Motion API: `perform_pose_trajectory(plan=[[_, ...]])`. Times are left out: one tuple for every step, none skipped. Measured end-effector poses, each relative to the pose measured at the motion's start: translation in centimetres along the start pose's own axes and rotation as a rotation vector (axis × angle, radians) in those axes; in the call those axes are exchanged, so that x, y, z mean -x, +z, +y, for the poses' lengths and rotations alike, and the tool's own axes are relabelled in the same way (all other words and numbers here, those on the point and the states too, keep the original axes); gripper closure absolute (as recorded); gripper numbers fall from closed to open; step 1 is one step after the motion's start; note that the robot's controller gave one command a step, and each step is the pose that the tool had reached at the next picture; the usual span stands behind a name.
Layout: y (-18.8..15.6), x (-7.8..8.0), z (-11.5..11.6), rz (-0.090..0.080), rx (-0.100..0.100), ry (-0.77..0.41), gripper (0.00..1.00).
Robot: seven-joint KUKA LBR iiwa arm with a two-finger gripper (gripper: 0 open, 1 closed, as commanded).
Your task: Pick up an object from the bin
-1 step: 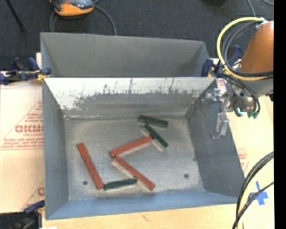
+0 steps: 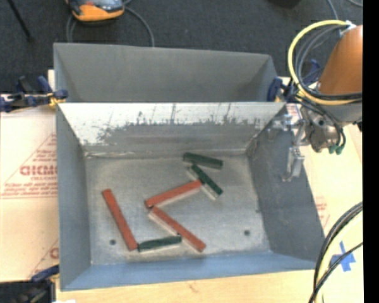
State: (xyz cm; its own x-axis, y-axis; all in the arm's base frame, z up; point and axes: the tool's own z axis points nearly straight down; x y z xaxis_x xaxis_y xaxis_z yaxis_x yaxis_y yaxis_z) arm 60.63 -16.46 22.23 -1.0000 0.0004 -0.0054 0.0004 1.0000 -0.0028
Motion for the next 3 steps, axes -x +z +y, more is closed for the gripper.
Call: perform_pose_trajectory(plan=[[7.6,2.2,4.2,-0.005,0.0,0.008,0.0],[7.8,3.2,8.3,0.008,0.004,0.131,0.0],[7.0,3.8,10.1,-0.002,0.004,0.198,0.0]])
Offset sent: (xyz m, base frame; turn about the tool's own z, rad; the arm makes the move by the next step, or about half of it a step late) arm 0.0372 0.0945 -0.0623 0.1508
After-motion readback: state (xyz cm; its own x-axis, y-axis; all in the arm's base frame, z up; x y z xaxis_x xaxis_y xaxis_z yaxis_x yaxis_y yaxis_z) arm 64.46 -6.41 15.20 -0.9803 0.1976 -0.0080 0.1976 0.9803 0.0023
